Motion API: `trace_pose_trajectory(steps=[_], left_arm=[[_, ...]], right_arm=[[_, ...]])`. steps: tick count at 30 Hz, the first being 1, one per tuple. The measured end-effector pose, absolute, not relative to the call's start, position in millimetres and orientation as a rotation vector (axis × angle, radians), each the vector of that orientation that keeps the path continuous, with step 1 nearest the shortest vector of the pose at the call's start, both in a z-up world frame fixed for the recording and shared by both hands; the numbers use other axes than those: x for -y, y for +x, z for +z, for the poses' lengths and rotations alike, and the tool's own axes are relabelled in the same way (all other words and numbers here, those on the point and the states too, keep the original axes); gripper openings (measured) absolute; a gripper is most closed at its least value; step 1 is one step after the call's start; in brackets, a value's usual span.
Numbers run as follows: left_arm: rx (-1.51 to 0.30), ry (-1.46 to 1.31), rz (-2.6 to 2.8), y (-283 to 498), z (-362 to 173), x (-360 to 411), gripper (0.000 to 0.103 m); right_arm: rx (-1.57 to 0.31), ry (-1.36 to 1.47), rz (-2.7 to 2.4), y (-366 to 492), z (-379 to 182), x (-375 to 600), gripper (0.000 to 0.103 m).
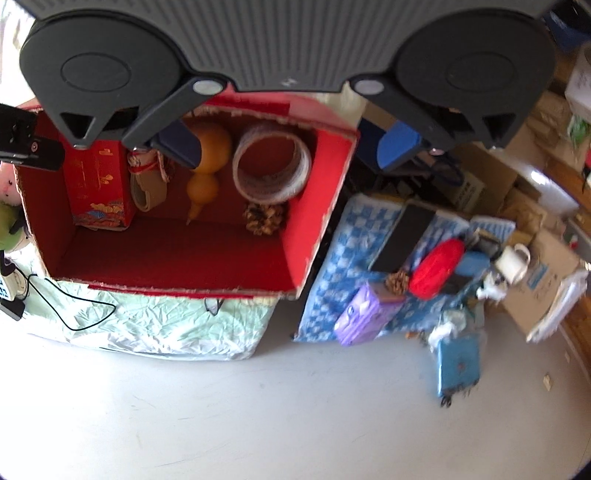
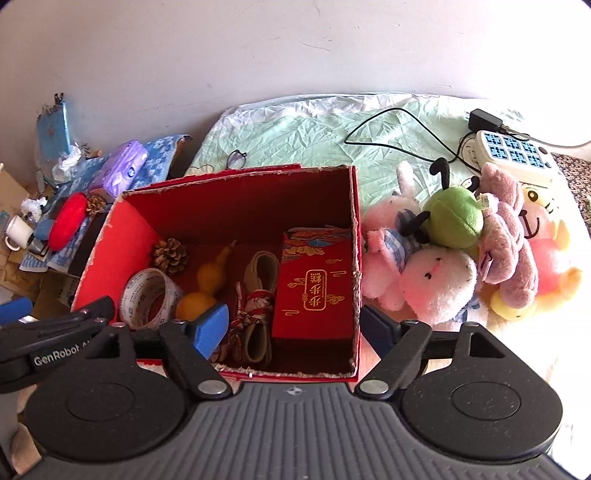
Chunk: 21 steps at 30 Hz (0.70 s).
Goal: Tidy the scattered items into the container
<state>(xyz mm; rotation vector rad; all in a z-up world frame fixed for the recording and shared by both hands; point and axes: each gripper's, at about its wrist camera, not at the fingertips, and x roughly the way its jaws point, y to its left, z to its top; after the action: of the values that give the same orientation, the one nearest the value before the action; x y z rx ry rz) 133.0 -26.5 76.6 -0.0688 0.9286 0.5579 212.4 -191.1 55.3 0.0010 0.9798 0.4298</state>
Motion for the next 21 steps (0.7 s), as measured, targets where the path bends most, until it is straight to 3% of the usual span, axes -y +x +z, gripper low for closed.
trace_pose_trajectory(steps=[21], left_arm=[[-0.975, -0.090, 0.457, 126.0, 63.8, -1.1, 0.102]], right_arm=[[-0.977, -0.004, 0.307, 189.0, 57.6, 169.0, 0.083]])
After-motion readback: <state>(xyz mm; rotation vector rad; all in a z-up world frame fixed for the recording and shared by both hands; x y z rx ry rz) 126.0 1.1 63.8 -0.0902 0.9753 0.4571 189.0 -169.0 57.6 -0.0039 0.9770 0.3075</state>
